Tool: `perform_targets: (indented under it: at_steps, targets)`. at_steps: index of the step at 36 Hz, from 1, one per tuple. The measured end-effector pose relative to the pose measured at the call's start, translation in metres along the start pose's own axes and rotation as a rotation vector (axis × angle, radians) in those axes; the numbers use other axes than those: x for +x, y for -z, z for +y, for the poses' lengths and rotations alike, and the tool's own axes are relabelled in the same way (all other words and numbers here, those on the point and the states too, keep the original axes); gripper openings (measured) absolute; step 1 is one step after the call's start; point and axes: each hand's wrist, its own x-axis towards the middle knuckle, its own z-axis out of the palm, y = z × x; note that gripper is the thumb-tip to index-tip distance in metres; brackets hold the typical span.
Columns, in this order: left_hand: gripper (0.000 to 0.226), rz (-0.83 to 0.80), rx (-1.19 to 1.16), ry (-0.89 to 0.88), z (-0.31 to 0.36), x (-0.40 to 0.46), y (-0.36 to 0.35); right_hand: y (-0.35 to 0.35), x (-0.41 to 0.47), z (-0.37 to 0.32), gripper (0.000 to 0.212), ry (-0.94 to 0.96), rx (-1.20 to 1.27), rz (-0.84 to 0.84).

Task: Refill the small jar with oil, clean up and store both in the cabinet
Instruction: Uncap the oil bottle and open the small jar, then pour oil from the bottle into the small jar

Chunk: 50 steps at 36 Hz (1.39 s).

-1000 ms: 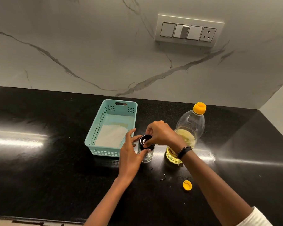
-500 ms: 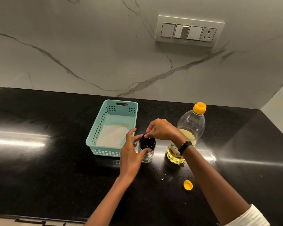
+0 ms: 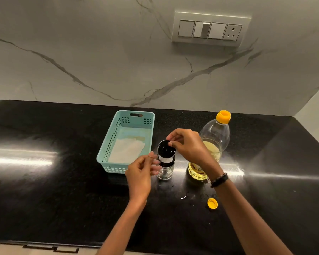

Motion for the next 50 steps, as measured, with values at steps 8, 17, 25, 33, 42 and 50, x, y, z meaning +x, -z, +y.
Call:
perform_targets:
  at_steps: [8, 17, 25, 33, 42, 50]
  targets:
    - [0.015, -0.201, -0.346, 0.467, 0.011, -0.004, -0.002, -0.004, -0.051, 0.023, 0.019, 0.252, 0.077, 0.213]
    - [0.017, -0.244, -0.247, 0.587, -0.029, -0.01, -0.011, -0.021, -0.102, 0.081, 0.023, 0.434, -0.189, 0.156]
    - [0.022, -0.19, -0.024, 0.554, -0.068, -0.017, -0.021, -0.04, -0.125, 0.133, 0.033, 0.532, -0.467, 0.0]
    - [0.022, -0.156, 0.39, 0.226, -0.081, -0.023, -0.023, -0.055, -0.132, 0.142, 0.044, 0.477, -0.499, -0.016]
    - [0.024, -0.203, 0.552, 0.062, -0.083, -0.026, -0.023, -0.06, -0.135, 0.141, 0.049, 0.445, -0.48, -0.014]
    - [0.025, -0.218, 0.493, -0.007, -0.066, -0.03, -0.019, -0.045, -0.14, 0.135, 0.03, 0.396, -0.362, 0.184]
